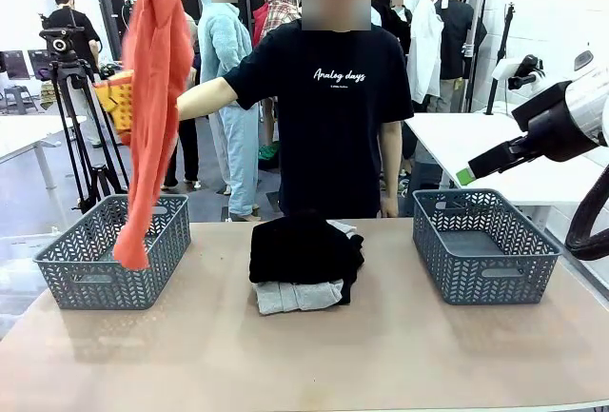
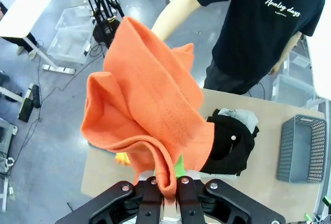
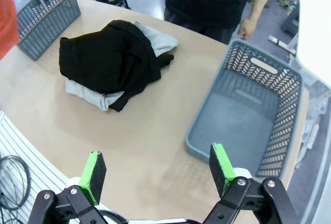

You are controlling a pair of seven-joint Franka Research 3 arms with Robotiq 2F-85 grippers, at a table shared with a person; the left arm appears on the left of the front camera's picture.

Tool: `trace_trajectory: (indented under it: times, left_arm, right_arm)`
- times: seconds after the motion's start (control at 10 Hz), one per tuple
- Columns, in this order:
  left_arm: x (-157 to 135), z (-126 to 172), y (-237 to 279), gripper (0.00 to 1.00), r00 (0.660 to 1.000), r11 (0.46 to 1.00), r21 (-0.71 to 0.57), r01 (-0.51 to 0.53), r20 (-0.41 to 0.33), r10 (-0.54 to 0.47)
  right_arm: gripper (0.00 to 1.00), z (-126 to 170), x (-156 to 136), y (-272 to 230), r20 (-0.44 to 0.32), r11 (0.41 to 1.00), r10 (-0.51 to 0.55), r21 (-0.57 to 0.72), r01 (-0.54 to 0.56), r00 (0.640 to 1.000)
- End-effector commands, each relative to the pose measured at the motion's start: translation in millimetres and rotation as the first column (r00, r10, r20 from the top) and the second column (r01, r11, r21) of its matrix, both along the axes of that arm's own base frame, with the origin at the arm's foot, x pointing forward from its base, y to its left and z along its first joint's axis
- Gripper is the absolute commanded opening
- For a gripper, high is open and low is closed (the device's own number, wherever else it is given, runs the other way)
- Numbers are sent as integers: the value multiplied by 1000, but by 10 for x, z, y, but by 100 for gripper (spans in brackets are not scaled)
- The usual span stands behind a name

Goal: Sort the tops and bottoms.
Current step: Sort the clothes according to human instructions.

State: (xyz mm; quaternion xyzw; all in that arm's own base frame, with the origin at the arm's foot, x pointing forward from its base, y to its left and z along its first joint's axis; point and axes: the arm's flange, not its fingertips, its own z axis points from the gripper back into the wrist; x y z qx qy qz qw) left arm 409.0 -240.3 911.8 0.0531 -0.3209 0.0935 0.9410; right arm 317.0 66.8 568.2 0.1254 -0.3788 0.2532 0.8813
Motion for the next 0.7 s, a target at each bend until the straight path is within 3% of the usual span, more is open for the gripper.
trace_trajectory:
  times: [0.0,0.3,0.6]
  left_arm:
    - [-9,28,45,0,1000,1000,-2,-9,7,9]
    - [90,405,605,0,995,993,76,-88,47,85]
    - [318,378,1173,0,964,964,63,-257,83,252]
  right_arm:
    - [100,-5,12,16,-2,1000,5,26,-5,1000]
    - [100,-5,12,16,-2,1000,5,26,-5,1000]
    - [100,-5,12,16,-2,1000,5,26,-5,1000]
